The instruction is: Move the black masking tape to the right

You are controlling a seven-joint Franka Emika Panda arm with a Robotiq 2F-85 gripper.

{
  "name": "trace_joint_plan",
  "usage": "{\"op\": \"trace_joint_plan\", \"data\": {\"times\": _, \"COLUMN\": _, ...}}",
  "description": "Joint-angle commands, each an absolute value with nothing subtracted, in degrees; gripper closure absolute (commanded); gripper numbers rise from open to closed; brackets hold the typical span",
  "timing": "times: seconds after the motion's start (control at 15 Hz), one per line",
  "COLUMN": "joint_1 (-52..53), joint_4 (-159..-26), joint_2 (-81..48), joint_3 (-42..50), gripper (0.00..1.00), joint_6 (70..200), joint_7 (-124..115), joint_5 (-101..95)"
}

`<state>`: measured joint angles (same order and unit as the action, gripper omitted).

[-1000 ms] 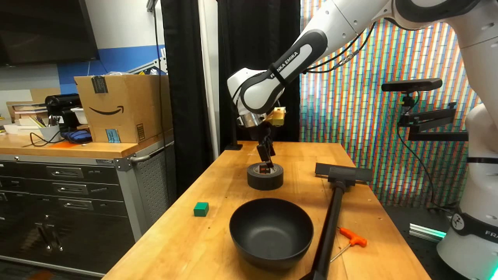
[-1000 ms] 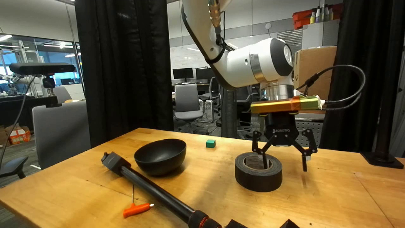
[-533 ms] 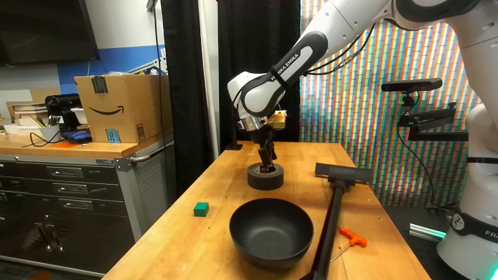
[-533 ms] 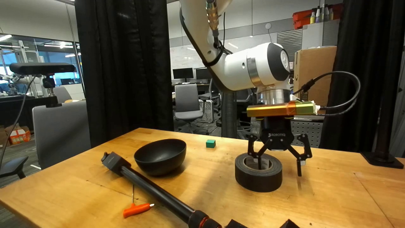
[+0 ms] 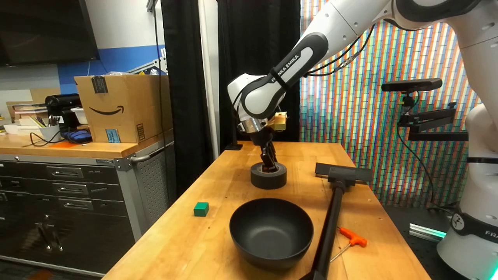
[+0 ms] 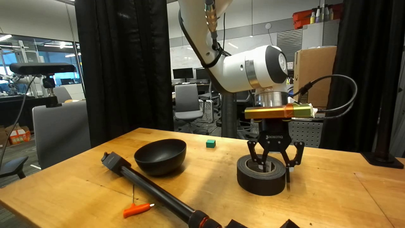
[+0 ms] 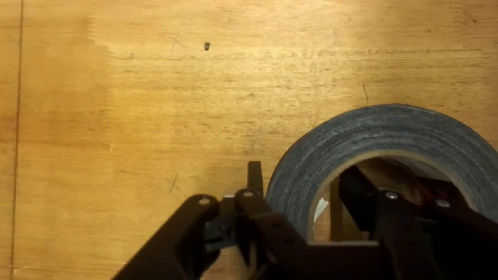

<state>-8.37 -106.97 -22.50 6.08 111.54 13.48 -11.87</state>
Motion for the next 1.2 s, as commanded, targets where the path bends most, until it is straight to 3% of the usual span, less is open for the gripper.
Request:
{"op": "trace_joint_plan", "data": {"times": 0.0, "joint_1": -9.0, "joint_4": -106.9, "joint_2": -22.3, "joint_3": 6.0, "gripper": 0.76, "joint_6": 111.1, "joint_7": 14.6, "joint_5": -11.4}}
{"op": "trace_joint_plan", "data": {"times": 0.13, "joint_1": -9.3, "joint_4": -107.0, "joint_2": -22.1, "joint_3": 6.1, "gripper": 0.88, "joint_6": 111.3, "joint_7": 14.7, "joint_5": -11.4}}
{"op": "trace_joint_plan", "data": {"times": 0.27, "joint_1": -9.6, "joint_4": -107.1, "joint_2": -22.1, "joint_3": 6.2, "gripper": 0.92, "joint_6": 111.3, "joint_7": 14.8, "joint_5": -11.5}}
{"op": "trace_joint_plan", "data": {"times": 1.13, "joint_1": -13.9, "joint_4": -107.0, "joint_2": -23.0, "joint_3": 8.8, "gripper": 0.92, "joint_6": 112.6, "joint_7": 16.7, "joint_5": -11.7}}
